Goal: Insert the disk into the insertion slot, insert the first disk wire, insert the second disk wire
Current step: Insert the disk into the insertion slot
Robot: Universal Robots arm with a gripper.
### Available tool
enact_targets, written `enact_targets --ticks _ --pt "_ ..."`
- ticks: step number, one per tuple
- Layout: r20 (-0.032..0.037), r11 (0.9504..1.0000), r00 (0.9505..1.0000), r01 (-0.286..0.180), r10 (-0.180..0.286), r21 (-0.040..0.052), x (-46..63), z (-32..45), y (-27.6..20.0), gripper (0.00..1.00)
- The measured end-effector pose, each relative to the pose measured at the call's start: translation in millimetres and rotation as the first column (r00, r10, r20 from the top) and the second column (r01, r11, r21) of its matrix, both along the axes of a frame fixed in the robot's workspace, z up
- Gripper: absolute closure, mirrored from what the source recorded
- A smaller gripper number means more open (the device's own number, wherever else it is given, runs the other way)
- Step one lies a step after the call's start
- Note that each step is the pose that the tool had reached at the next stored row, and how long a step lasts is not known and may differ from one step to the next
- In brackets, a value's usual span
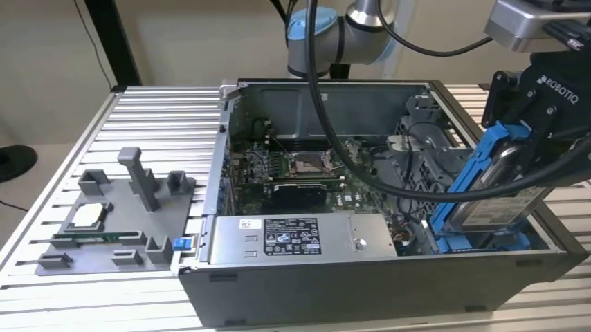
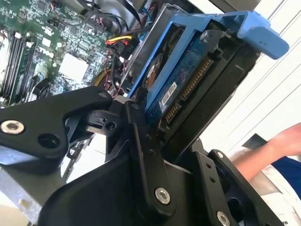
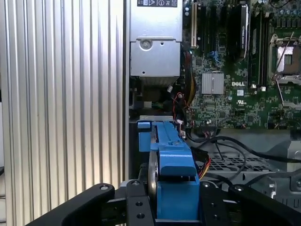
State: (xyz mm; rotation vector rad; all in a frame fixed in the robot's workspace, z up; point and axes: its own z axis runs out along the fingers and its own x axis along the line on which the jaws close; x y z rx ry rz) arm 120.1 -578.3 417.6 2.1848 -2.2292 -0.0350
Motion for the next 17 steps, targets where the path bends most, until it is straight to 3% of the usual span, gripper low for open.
enact_targets --ticks 10,17 --pt "0.0 1.0 1.0 0.0 0.0 0.0055 2.2 -5.7 2.5 1.0" --pt "0.0 1.0 1.0 0.0 0.0 0.0057 2.4 -15.0 2.8 1.0"
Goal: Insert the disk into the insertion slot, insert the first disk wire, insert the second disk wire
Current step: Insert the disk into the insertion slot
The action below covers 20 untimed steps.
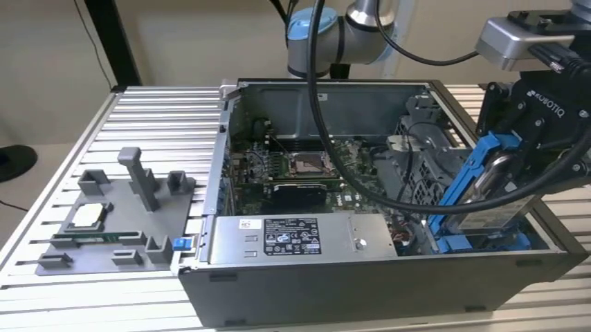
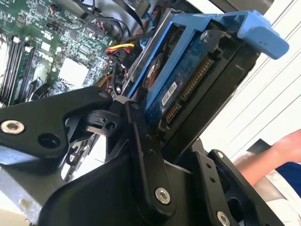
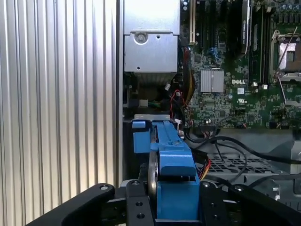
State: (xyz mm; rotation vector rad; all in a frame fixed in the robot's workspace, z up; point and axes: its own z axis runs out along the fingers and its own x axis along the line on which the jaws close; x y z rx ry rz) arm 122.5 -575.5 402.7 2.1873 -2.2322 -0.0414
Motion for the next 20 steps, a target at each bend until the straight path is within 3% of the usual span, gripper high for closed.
enact_targets --ticks 8,9,20 --pt "0.0 1.0 1.0 0.0 0.0 -0.0001 0.0 -2.0 0.0 1.0" --pt "0.0 1.0 1.0 0.0 0.0 -0.0001 0.0 -2.0 0.0 0.0" --pt "0.0 1.0 1.0 0.0 0.0 0.0003 0.0 -2.5 0.0 0.0"
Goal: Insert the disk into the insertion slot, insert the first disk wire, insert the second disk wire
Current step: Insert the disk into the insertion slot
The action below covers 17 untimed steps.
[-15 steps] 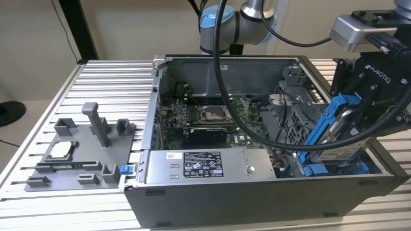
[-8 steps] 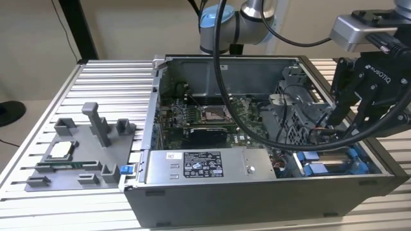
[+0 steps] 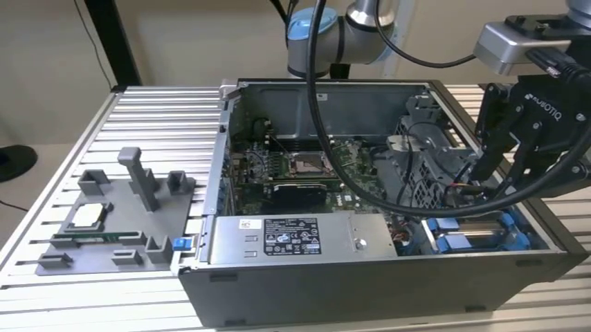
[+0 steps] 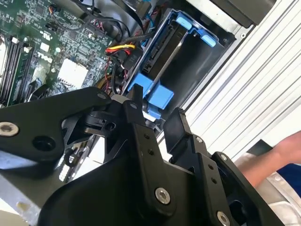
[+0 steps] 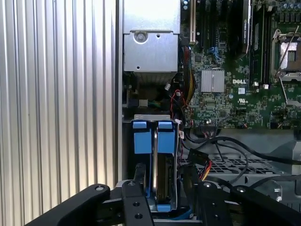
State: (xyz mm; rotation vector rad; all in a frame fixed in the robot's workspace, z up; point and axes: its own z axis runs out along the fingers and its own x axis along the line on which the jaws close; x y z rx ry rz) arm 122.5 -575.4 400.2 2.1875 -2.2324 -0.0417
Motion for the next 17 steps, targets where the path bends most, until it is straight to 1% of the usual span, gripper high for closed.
enact_targets --ticks 9,17 --pt "0.0 1.0 1.0 0.0 0.0 0.0002 4.8 -5.3 1.1 0.0" --pt "0.0 1.0 1.0 0.0 0.0 0.0008 8.2 -15.8 3.6 0.0"
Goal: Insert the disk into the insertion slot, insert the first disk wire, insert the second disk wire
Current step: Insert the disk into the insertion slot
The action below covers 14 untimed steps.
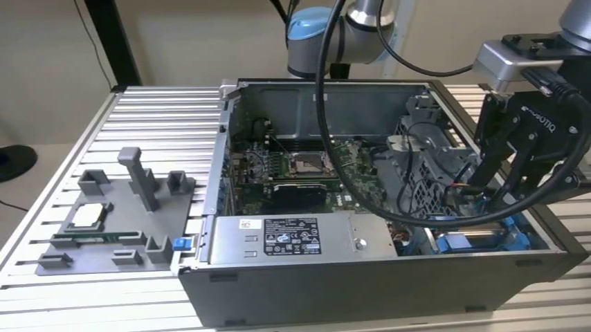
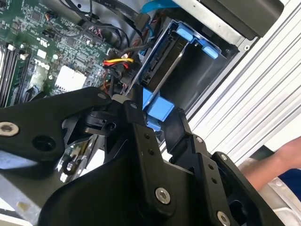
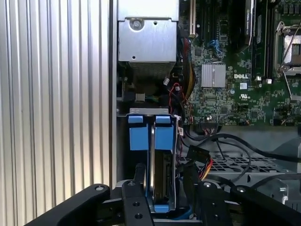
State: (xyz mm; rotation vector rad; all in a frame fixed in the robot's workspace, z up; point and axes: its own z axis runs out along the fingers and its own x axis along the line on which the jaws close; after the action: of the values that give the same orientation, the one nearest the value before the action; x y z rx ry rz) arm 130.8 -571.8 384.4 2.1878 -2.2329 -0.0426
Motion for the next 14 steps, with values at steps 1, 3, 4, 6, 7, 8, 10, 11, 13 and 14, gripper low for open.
enact_targets --ticks 1,3,4,6,7,8,10,11,13,14 --pt "0.0 1.0 1.0 0.0 0.0 0.0003 0.2 -0.9 0.4 0.0" --pt "0.0001 1.0 1.0 0.0 0.0 0.0019 0.5 -1.9 1.3 0.0" --pt "0.0006 1.0 1.0 0.0 0.0 0.004 0.5 -2.4 1.8 0.0" --pt "0.0016 1.0 1.0 0.0 0.0 0.0082 0.6 -3.0 2.9 0.0" --pt "0.0023 0.9999 1.0 0.0 0.0 0.0103 0.6 -3.4 3.6 0.0" --pt "0.0031 0.9999 1.0 0.0 0.0 0.0123 0.6 -3.9 4.4 0.0" --pt "0.0044 0.9999 1.0 0.0 0.0 0.0155 0.5 -5.0 6.1 0.0" --pt "0.0051 0.9999 1.0 0.0 0.0 0.017 0.6 -5.7 7.0 0.0" --pt "0.0064 0.9998 1.0 0.0 0.0 0.0204 0.6 -6.4 9.6 0.0" --pt "0.0067 0.9997 1.0 0.0 0.0 0.0233 0.7 -6.6 10.6 0.0"
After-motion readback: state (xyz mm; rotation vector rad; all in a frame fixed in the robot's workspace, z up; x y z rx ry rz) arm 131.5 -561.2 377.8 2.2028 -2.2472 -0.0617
